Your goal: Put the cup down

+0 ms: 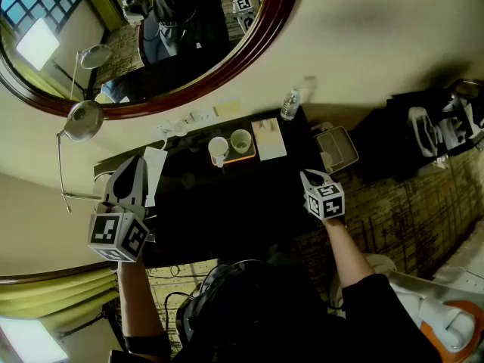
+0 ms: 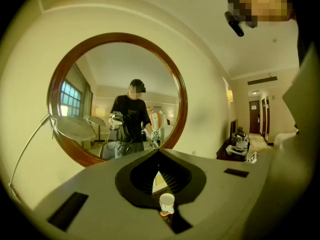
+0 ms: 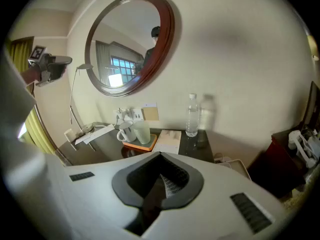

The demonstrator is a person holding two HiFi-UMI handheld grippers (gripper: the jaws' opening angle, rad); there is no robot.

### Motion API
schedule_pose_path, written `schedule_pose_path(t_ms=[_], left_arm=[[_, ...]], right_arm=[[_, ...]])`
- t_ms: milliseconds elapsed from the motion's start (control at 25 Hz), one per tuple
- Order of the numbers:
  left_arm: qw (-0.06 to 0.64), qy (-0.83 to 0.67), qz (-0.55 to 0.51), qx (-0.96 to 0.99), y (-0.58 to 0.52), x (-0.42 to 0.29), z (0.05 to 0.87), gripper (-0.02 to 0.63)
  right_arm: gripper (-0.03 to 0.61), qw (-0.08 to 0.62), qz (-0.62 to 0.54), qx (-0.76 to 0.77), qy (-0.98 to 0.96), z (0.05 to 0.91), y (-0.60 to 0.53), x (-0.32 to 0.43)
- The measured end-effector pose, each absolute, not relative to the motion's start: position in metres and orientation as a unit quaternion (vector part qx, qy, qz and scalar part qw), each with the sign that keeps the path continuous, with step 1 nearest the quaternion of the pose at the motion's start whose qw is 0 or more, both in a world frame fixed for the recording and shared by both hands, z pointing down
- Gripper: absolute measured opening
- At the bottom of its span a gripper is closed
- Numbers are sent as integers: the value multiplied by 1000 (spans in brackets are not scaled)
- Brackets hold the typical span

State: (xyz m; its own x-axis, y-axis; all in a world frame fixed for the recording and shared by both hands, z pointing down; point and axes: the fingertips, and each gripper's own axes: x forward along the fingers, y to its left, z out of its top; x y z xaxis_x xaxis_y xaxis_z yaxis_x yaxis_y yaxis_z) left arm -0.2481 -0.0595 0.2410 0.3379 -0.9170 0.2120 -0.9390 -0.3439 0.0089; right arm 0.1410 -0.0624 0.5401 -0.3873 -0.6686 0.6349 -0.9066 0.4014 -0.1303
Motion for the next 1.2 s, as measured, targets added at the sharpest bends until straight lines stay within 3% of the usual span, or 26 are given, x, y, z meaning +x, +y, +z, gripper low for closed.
schedule_pose_path(t_ms=[720, 1200], left_arm=[[120, -564, 116, 809, -41, -220, 374, -14], [125, -551, 136, 813, -47, -212, 405, -14]], right_arm=[[9, 178, 172, 423, -872, 452, -86, 60], [21, 198, 141, 379, -893, 462, -86, 28]])
